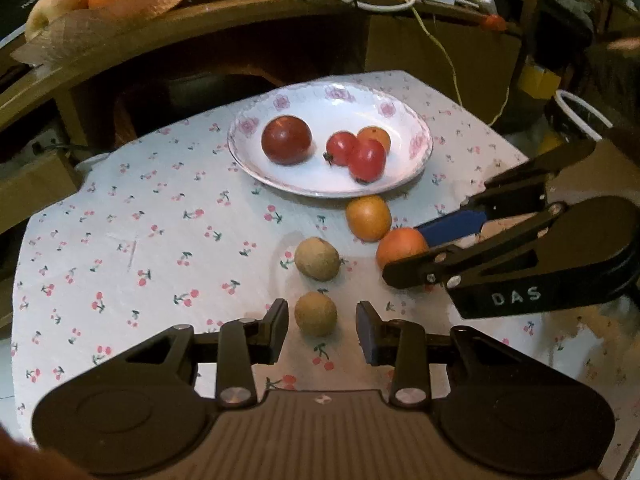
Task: Organize fruits
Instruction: 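Move the left gripper toward a brown kiwi while the right grasps a large orange, then grasp the brown kiwi with the left gripper while the right holds the orange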
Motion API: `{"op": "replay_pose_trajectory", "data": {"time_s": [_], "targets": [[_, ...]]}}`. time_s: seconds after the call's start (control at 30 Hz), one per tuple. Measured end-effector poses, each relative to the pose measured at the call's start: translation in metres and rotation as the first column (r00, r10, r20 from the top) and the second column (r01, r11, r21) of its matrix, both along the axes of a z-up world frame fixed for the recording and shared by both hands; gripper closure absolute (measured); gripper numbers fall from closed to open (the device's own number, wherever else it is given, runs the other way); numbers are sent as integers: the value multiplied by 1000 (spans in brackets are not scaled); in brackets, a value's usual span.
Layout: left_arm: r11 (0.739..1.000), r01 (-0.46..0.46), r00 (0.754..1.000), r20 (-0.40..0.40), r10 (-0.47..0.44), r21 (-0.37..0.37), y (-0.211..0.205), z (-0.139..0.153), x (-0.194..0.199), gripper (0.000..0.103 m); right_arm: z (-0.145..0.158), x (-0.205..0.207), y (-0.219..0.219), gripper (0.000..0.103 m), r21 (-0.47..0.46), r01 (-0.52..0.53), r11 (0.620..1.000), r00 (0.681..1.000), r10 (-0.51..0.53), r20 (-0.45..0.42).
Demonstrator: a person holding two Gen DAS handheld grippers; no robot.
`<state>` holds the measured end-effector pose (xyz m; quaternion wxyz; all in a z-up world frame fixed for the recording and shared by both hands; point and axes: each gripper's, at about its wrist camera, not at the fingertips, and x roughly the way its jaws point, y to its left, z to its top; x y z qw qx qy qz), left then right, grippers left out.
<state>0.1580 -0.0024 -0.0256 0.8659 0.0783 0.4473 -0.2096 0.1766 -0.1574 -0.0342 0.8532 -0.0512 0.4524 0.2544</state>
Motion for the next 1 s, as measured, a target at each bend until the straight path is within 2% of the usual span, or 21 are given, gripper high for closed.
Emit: {"op": "replay_pose_trajectory", "data": {"time_s": [0.2, 0.33, 0.6, 0.73, 1.0], "targets": [[1000, -12, 1000, 4, 12, -4, -3, -6, 1, 62, 0, -1, 0, 68, -5, -3, 1000, 1000, 3, 0], [1000, -7, 1000, 10, 7, -6, -5, -4, -2, 72, 2, -3, -2, 68, -8, -5, 1000, 1000, 5, -2], [999, 38, 999, 16, -37, -31, -12, 5, -16, 72, 6, -23, -17, 68, -17, 3, 1000, 1000, -4, -12], [998, 60, 998, 38, -59, -15, -22, 6, -19, 72, 6, -40, -23, 68, -33, 7, 999, 1000, -7, -10], [999, -6, 998, 68, 3, 39, -20, 0, -13, 68, 5, -48, -26, 67, -34, 7, 999, 1000, -7, -1]]}}
